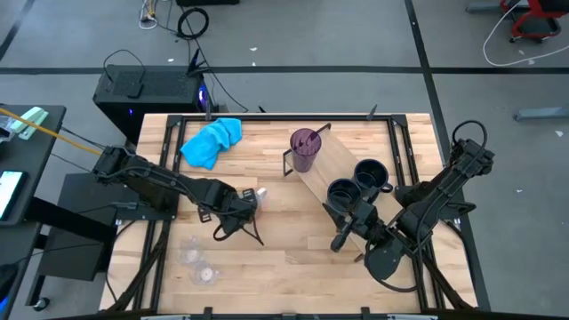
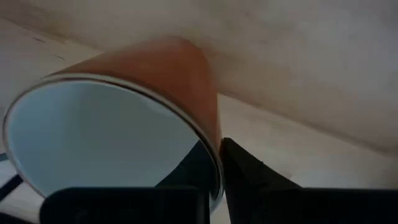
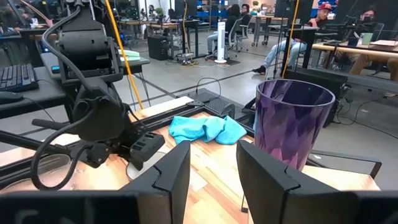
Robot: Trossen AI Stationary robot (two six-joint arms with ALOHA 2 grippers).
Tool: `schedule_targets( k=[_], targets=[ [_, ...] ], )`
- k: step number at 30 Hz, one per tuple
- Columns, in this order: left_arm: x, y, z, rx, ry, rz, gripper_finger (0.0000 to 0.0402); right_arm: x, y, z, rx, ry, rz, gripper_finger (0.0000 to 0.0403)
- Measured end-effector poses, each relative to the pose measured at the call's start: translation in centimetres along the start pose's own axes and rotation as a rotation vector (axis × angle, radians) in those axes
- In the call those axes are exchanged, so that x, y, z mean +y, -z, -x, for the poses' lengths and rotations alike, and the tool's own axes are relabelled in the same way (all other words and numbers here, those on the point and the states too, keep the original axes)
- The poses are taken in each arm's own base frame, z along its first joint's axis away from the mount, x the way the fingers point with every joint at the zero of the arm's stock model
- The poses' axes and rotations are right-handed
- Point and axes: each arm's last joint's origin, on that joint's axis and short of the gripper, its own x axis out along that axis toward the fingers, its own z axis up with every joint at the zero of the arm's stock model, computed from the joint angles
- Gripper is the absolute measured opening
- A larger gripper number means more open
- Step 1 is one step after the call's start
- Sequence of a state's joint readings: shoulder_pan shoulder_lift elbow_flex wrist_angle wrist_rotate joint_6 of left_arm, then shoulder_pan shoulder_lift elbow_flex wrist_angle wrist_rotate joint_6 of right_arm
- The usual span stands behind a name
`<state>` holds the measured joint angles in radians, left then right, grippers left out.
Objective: Stack small to large cups/mugs on shelf
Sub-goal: Put the orange mug on the shelf
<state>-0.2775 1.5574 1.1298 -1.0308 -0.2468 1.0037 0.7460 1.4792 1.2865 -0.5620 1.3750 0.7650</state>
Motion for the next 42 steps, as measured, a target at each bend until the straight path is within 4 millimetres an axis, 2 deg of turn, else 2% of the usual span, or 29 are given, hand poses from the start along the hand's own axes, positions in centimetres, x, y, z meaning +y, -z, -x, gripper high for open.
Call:
schedule_targets(
  k=[9,20,27,30,32,35,42],
  targets=[
    [1.2,-0.8,1.8,-0.119,-0.032,0.254,0.0027,0.0,0.0,0.0,0.0,0.001,0.003,0.0138],
    [0.7,-2.6,2.9,-0.188,-0.053,0.282,0.0027,0.0,0.0,0.0,0.001,0.001,0.005,0.0138],
    [2.3,-3.9,7.7,-0.296,-0.189,0.418,0.0027,-0.1,0.1,0.0,-0.001,0.005,0.014,0.0138],
    [3.6,-4.2,9.8,-0.322,-0.266,0.447,0.0027,-0.1,0.0,0.0,-0.006,0.01,0.013,0.0138],
    [4.3,-4.5,10.6,-0.305,-0.278,0.446,0.0027,-0.1,0.1,0.0,-0.006,0.01,0.014,0.0138],
    [4.8,-5.3,10.8,-0.26,-0.249,0.396,0.0027,0.0,0.2,0.4,-0.001,-0.009,0.019,0.0138],
    [4.9,-6.6,11.3,-0.195,-0.271,0.236,0.0027,0.5,0.8,0.6,0.034,-0.048,0.083,0.0138]
  ],
)
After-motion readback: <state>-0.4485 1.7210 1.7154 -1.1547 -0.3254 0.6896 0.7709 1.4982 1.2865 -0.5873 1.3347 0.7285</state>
